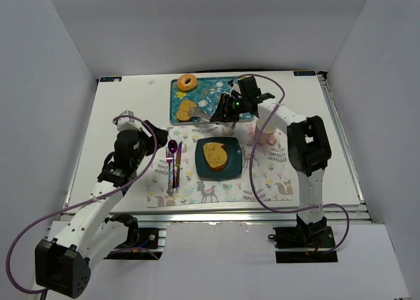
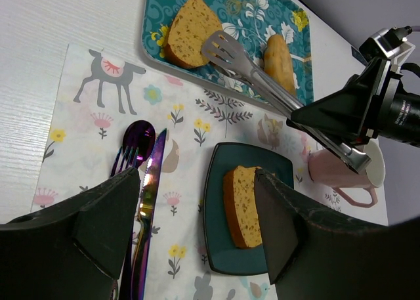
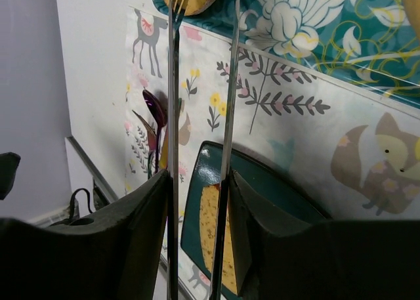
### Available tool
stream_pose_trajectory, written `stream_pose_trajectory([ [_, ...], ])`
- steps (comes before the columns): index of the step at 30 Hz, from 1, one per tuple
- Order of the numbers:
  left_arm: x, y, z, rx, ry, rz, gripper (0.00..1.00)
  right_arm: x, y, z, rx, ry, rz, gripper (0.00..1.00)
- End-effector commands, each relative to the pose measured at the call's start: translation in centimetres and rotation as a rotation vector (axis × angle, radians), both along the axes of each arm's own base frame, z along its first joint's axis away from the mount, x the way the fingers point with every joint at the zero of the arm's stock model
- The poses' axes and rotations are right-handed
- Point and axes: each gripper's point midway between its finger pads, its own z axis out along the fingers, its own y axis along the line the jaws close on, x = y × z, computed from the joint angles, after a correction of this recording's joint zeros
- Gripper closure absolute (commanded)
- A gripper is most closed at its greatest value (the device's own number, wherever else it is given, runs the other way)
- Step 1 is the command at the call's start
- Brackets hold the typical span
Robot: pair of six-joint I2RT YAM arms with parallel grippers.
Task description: Place the bread
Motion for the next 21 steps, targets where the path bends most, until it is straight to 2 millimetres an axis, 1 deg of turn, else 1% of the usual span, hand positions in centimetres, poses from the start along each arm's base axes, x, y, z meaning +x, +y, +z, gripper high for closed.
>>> stream_pose_trajectory([
  [1, 0.5, 0.1, 2.0, -0.008, -0.039, 0.014, 0.21, 1.1, 1.4, 2.4, 0.085, -0.025, 0.005, 0.55],
  [6, 0.3, 0.2, 2.2, -0.006, -0.042, 0.02, 0.21, 1.1, 1.3, 1.6, 0.09, 0.021, -0.022, 0.58],
  [9, 0.4, 0.3, 2.1, -0.007, -0.041, 0.022, 0.21, 1.1, 1.2, 1.2, 0.098, 0.036, -0.026, 0.66],
  [10, 0.4, 0.2, 2.2, -0.008, -0.042, 0.02, 0.21, 1.4, 1.0, 1.5, 0.109, 0.023, -0.029, 0.73],
  [11, 0.5, 0.2, 2.4, -0.01, -0.048, 0.02, 0.21, 1.5, 0.9, 1.7, 0.117, 0.02, -0.026, 0.76],
  [12, 0.4, 0.2, 2.4, -0.01, -0.046, 0.019, 0.21, 1.5, 0.8, 2.4, 0.128, 0.008, -0.022, 0.79],
  [13, 0.5, 0.2, 2.5, -0.011, -0.051, 0.02, 0.21, 1.9, 0.4, 3.0, 0.139, -0.019, -0.017, 0.84],
  [14, 0.5, 0.2, 2.6, -0.012, -0.052, 0.019, 0.21, 2.0, 0.3, 3.6, 0.151, -0.036, -0.007, 0.87],
  [15, 0.5, 0.2, 2.7, -0.013, -0.058, 0.02, 0.21, 2.2, -0.4, 5.0, 0.169, -0.063, -0.008, 0.88],
  [16, 0.5, 0.2, 2.8, -0.016, -0.061, 0.019, 0.21, 2.2, -0.6, 5.8, 0.181, -0.099, 0.012, 0.92],
  [17, 0.6, 0.2, 2.7, -0.018, -0.06, 0.02, 0.21, 2.0, -0.8, 6.9, 0.2, -0.122, 0.039, 0.93],
  [18, 0.5, 0.1, 2.7, -0.02, -0.063, 0.017, 0.21, 1.6, -1.1, 8.7, 0.214, -0.165, 0.064, 0.94],
  [19, 0.6, 0.1, 2.9, -0.022, -0.07, 0.017, 0.21, 1.4, -1.8, 9.6, 0.222, -0.2, 0.087, 0.95],
  [20, 0.6, 0.0, 2.9, -0.023, -0.073, 0.012, 0.22, 0.4, -2.2, 10.1, 0.214, -0.25, 0.162, 0.97],
  [21, 0.6, -0.1, 3.0, -0.024, -0.079, 0.009, 0.22, -0.4, -3.0, 11.6, 0.203, -0.316, 0.204, 0.98],
])
